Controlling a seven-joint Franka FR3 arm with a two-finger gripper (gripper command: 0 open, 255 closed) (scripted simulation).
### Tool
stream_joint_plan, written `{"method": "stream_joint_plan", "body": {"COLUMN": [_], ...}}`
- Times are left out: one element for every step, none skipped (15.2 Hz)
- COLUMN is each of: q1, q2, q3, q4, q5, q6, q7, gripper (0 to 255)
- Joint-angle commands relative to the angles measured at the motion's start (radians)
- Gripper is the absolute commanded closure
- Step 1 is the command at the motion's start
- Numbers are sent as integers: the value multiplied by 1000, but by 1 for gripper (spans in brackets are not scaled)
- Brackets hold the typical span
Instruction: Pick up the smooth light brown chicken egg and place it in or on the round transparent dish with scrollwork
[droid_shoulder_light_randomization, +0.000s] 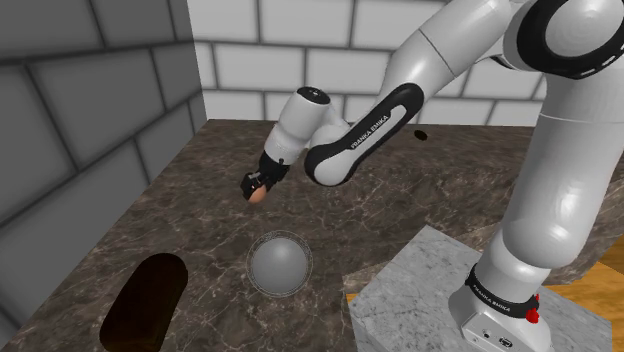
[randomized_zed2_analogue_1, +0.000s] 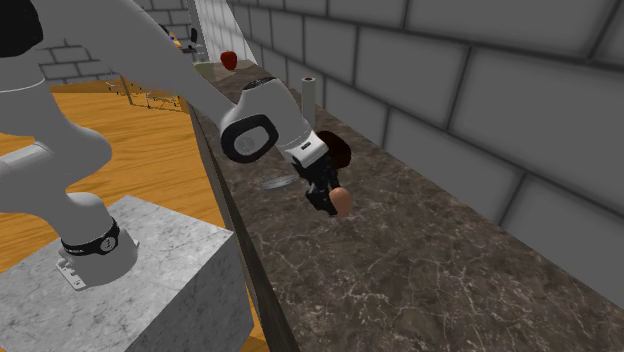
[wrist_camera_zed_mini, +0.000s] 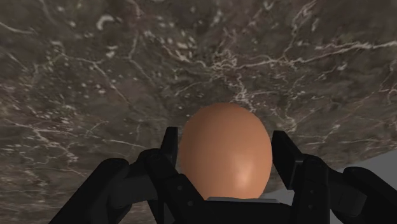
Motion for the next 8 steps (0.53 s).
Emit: {"method": "stream_joint_plan", "body": {"q1": [-13, -18, -23, -27, -30, -33, -35, -37], "q2": [-22, -32, -43, -53, -63, -73, -82, -92], "q3": [20, 28, 35, 41, 46, 51, 55, 58], "q4": [2, 4, 7, 10, 13, 16, 20, 24], "q5": [42, 63, 83, 102, 120, 138, 155, 171], "q6": [-22, -33, -44, -56, -67, -79, -91, -103], "q7": [-33, -49, -65, -80, -95, -108, -122, -134], "gripper": [255, 255, 255, 255, 255, 255, 255, 255]}}
